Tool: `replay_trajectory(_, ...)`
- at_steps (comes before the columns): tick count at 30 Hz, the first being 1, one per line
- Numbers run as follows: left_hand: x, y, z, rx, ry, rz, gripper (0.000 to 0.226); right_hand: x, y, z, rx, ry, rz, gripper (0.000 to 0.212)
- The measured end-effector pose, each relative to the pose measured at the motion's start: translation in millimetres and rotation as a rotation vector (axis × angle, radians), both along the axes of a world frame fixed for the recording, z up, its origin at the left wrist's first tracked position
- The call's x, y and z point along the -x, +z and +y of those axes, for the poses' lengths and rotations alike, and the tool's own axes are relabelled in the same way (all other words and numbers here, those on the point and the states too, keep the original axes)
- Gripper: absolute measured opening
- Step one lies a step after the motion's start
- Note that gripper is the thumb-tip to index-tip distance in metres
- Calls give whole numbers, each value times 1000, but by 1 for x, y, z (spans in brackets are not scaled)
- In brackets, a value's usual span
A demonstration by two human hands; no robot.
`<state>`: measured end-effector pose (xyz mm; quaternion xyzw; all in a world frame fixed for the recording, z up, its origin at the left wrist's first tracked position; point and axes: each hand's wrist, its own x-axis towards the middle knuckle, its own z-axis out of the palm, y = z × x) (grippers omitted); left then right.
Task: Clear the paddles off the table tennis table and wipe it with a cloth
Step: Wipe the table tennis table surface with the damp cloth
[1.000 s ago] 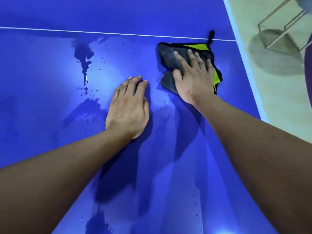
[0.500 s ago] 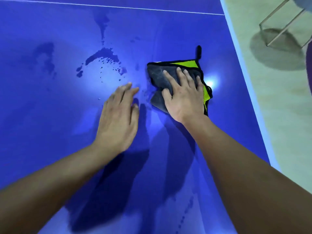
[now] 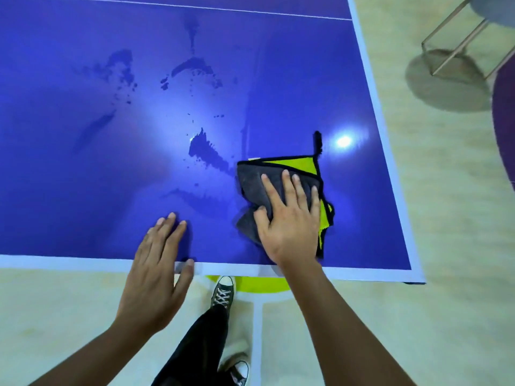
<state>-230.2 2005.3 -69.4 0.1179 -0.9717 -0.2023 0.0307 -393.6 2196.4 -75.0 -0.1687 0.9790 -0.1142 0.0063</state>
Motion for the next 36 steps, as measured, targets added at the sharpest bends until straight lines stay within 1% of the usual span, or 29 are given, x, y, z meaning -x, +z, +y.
replay_trajectory(3, 0, 5, 2, -65, 39, -15, 64, -41, -3, 3, 38, -40, 42, 63)
replay_trajectory(6, 5, 12, 9, -119, 90, -10, 64, -66, -6, 2, 27, -39, 56, 64)
replay_trajectory(9, 7, 17, 16, -110, 126, -15, 65, -66, -4, -2, 9, -52, 57, 66)
replay_trajectory(12, 10, 17, 16, -98, 167, -33, 64, -52, -3, -10, 7, -16, 90, 64)
replay_trajectory(14, 14, 15, 14, -97, 200, -25, 57, -38, -5, -18, 6, 1, 94, 63)
replay_trajectory(17, 26, 16, 7, -98, 260, 35, 47, -14, -6, -31, 16, 15, 93, 63)
replay_trajectory(21, 61, 20, -15, -177, 244, 93, 48, 22, -9, -50, 15, 28, 103, 63)
replay_trajectory(24, 97, 25, -34, -155, 181, 72, 49, 45, -10, -61, -9, 14, 95, 64)
replay_trajectory(28, 168, 29, -68, -36, 107, 39, 50, 87, -9, -80, -24, 15, 92, 64)
replay_trajectory(31, 240, 28, -100, 76, 102, 69, 50, 140, -11, -100, -23, 2, 95, 65)
replay_trajectory(34, 311, 22, -126, 60, 61, 89, 47, 211, -13, -129, -11, -48, 82, 65)
replay_trajectory(36, 328, 20, -134, -4, -20, 102, 45, 253, -11, -147, 1, -62, 82, 65)
